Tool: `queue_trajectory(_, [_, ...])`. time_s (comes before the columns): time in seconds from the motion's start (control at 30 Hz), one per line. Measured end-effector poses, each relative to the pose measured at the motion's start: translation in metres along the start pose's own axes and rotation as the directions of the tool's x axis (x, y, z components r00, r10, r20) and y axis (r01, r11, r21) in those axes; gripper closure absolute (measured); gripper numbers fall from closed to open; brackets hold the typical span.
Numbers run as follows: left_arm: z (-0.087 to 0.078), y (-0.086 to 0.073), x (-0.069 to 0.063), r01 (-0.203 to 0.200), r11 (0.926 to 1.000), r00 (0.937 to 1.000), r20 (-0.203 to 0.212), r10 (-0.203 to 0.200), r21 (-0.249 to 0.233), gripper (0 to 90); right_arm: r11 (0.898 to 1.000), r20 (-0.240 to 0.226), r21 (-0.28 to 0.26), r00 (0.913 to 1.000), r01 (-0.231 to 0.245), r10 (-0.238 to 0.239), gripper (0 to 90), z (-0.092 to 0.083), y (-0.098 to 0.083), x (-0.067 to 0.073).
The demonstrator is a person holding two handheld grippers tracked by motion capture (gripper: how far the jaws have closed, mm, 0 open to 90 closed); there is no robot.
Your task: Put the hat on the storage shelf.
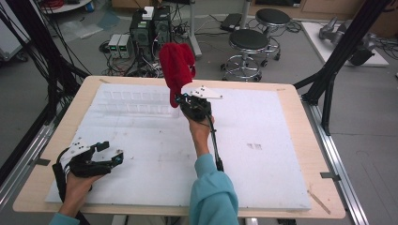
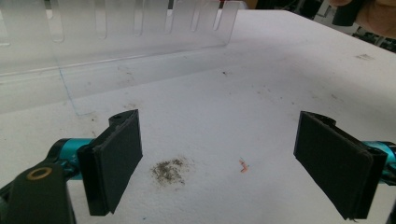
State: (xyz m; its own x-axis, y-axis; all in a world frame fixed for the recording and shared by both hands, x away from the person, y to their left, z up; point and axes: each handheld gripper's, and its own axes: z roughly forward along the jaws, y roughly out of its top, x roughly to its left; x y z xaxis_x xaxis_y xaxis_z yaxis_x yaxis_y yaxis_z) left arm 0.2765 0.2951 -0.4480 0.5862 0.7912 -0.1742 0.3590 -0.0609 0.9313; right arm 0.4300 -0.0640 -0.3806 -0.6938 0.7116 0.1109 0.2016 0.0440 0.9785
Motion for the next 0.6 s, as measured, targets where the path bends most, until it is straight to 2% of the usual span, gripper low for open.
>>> queue_trajectory(0.17, [-0.0013,-0.0007,-0.0014,-0.018,0.9997,0.9998,-0.007,0.018,-0.015,15.5,0.999,0.001,-0.008,0.9991,-0.041,0.041,86.1,0.0001,-0.001,-0.0016])
queue_trajectory(0.27, [-0.0016,-0.0003,-0.001,-0.041,0.9978,0.9991,-0.016,0.04,-0.052,15.4,0.999,0.001,-0.013,0.999,-0.046,0.046,86.1,0.0011,-0.0014,-0.001])
queue_trajectory(0.37, [-0.0011,-0.0003,0.0002,-0.037,0.9969,0.999,-0.028,0.035,-0.07,15.4,0.999,-0.004,-0.013,0.9989,-0.048,0.048,86.1,0.0022,-0.0016,0.0008])
queue_trajectory(0.47, [-0.0013,-0.0001,0.0004,-0.049,0.9959,0.9985,-0.03,0.047,-0.076,15.4,0.999,0.002,-0.011,0.9991,-0.044,0.044,86.1,0.0026,-0.0015,0.0023])
queue_trajectory(0.6, [-0.0014,-0.0001,0.0002,-0.065,0.9934,0.9973,-0.04,0.062,-0.095,15.4,1.0,0.015,-0.003,0.9999,-0.006,0.006,86.1,0.0035,-0.0003,0.0068])
